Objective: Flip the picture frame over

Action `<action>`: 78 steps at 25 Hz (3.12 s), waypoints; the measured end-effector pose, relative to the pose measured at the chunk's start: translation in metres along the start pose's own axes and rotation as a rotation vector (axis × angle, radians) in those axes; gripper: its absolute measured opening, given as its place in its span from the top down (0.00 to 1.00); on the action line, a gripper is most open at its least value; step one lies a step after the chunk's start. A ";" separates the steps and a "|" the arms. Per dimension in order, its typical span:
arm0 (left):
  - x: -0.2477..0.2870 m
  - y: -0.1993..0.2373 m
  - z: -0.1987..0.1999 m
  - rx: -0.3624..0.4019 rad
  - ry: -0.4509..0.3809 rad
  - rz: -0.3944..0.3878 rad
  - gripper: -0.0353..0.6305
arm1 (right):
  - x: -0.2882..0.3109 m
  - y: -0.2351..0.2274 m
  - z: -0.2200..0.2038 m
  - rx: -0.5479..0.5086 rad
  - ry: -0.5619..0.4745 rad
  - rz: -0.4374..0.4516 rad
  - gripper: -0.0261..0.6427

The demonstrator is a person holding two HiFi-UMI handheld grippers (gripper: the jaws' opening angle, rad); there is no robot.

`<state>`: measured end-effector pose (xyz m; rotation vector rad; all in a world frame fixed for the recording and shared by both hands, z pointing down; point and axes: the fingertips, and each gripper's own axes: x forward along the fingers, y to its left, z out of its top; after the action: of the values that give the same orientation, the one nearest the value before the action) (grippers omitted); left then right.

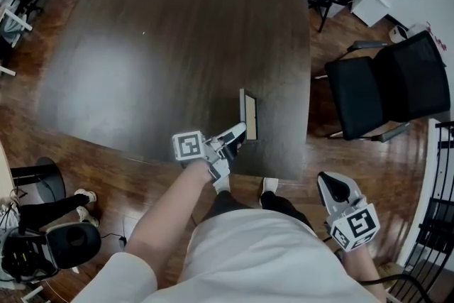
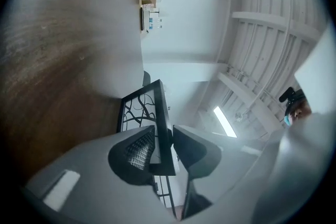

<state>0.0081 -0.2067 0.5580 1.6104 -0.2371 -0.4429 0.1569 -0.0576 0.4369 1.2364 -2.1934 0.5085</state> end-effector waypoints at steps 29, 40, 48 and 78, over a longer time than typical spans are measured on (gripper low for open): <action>-0.045 0.030 0.026 0.977 0.158 1.051 0.76 | -0.031 0.030 -0.030 0.073 -0.091 -0.026 0.95; -0.124 -0.126 -0.179 1.084 0.019 0.804 0.76 | -0.130 0.038 -0.082 -0.009 -0.254 0.133 0.89; -0.167 -0.185 -0.308 1.145 0.011 0.799 0.77 | -0.185 0.060 -0.109 -0.047 -0.311 0.195 0.86; -0.305 -0.225 -0.364 1.200 0.074 0.531 0.79 | -0.220 0.266 -0.120 -0.067 -0.373 0.087 0.86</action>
<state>-0.1393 0.2699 0.3925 2.5880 -0.9768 0.2595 0.0530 0.2877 0.3753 1.2863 -2.5601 0.2490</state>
